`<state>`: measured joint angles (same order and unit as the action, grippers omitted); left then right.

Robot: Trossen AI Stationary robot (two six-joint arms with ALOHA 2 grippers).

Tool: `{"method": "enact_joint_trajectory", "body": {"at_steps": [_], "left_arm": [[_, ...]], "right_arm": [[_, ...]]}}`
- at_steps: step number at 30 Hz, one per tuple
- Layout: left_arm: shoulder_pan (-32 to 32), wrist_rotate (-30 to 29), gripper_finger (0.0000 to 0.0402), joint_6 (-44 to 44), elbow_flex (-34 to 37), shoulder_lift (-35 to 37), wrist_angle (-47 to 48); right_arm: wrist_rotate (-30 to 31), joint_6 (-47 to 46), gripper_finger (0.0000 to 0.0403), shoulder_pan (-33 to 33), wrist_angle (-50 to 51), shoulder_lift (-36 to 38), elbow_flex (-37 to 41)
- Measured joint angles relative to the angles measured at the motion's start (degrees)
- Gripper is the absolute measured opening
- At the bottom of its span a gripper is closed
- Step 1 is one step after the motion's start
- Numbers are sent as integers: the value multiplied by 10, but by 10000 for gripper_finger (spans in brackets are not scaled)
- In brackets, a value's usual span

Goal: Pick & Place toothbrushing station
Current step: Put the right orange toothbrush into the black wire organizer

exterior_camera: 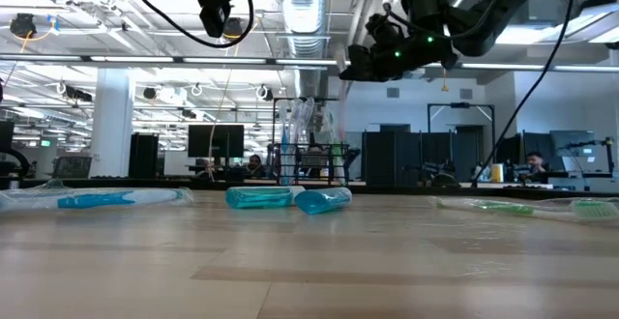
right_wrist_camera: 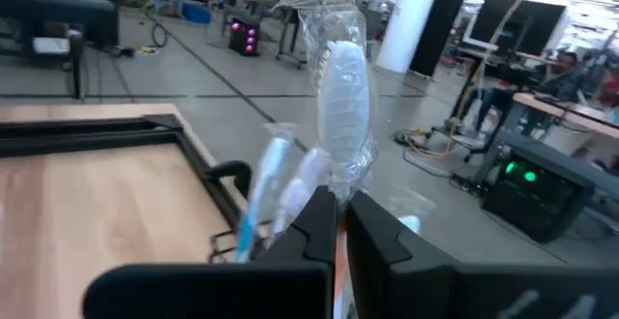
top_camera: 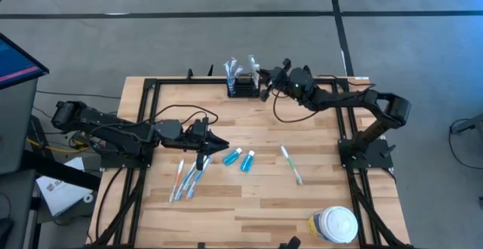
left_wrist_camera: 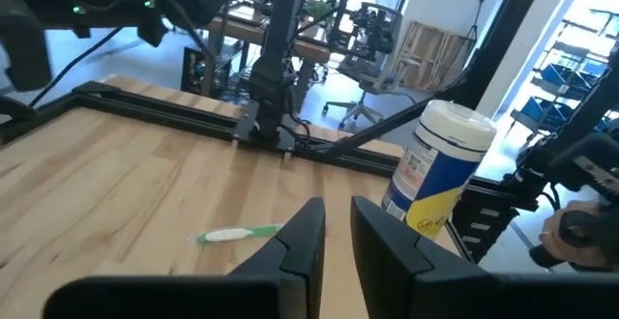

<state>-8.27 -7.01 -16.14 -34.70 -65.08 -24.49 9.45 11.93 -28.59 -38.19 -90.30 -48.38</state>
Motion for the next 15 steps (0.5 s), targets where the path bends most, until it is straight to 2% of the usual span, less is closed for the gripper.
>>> {"method": "enact_joint_trajectory", "body": {"at_steps": [15], "left_arm": [[0, 1, 49, 24, 0, 0, 0]], "right_arm": [[-37, -46, 0, -52, -14, -17, 0]]}}
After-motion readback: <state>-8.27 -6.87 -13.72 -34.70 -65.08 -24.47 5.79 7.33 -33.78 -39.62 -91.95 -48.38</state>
